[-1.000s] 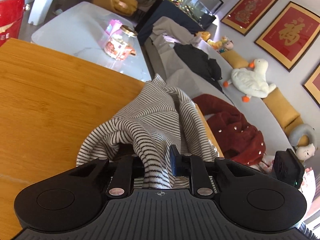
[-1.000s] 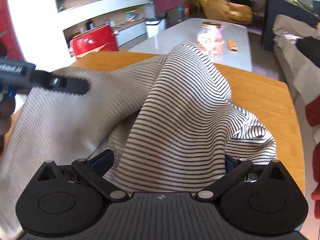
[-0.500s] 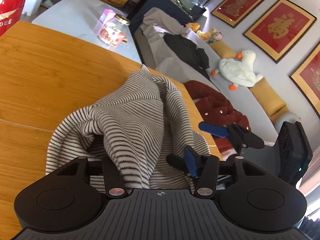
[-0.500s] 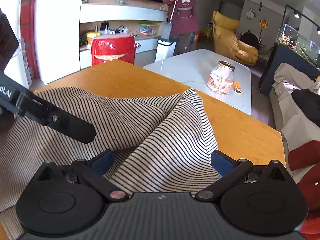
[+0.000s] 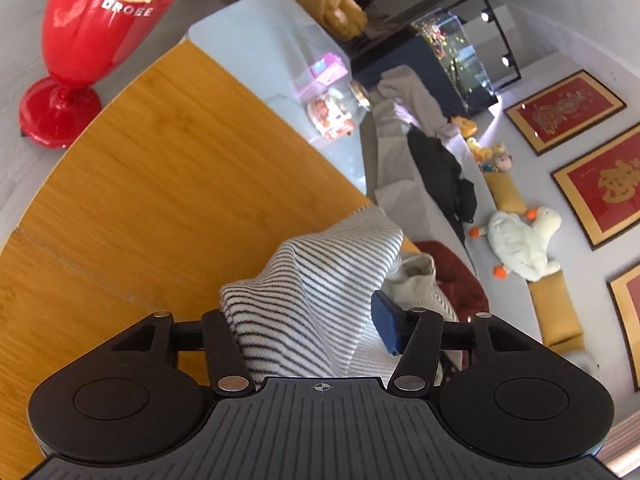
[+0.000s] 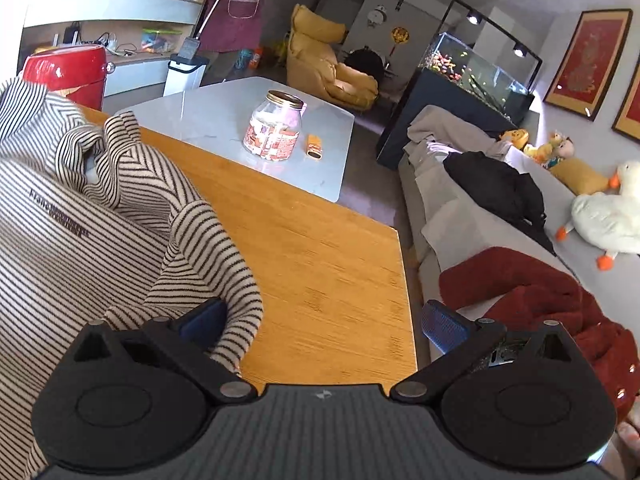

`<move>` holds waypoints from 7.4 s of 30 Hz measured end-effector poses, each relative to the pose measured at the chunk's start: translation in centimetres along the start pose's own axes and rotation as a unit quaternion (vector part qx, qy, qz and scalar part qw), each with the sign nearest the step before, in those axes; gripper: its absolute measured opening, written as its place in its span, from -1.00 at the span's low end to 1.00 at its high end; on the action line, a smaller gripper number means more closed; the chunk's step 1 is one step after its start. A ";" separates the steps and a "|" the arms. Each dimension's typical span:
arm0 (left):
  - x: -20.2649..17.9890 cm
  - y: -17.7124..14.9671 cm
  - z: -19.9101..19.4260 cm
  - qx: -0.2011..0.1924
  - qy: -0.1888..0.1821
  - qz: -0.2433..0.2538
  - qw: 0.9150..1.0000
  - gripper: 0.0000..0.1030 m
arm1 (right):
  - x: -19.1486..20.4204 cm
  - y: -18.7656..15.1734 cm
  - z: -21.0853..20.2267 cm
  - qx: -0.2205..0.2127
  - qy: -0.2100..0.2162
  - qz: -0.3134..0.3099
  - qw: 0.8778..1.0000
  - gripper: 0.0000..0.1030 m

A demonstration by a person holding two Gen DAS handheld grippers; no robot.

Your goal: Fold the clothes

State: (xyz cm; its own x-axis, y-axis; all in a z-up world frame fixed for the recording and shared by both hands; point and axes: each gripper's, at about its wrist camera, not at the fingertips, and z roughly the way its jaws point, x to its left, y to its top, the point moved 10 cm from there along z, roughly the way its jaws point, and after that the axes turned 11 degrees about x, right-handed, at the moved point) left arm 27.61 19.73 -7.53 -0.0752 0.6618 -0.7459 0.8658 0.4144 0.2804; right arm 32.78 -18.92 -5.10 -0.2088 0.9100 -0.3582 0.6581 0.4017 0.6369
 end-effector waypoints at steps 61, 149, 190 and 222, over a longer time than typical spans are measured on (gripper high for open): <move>-8.4 -2.4 0.6 -0.063 0.224 0.297 0.926 0.68 | -2.2 -4.2 -14.5 -0.072 0.198 -0.005 0.978 0.24; -5.4 -7.4 -7.5 -0.133 0.236 0.221 0.937 1.00 | 3.4 14.3 -19.0 -0.187 0.233 0.082 0.951 -0.99; -5.7 -9.0 -0.5 -0.044 0.220 0.259 0.940 1.00 | 7.4 20.4 -17.6 -0.182 0.319 0.026 0.930 -0.89; -14.2 -5.7 8.6 -0.025 0.123 0.338 0.933 1.00 | -2.8 3.9 1.2 0.073 0.359 0.253 0.895 0.01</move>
State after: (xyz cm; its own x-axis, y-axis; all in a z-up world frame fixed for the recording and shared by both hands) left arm 27.99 2.59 -3.72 0.3630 0.9030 -0.2299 0.7327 -0.1241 0.6692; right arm 36.85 -20.03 -2.43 -0.2344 0.8241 0.5157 0.8763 -0.0506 0.4791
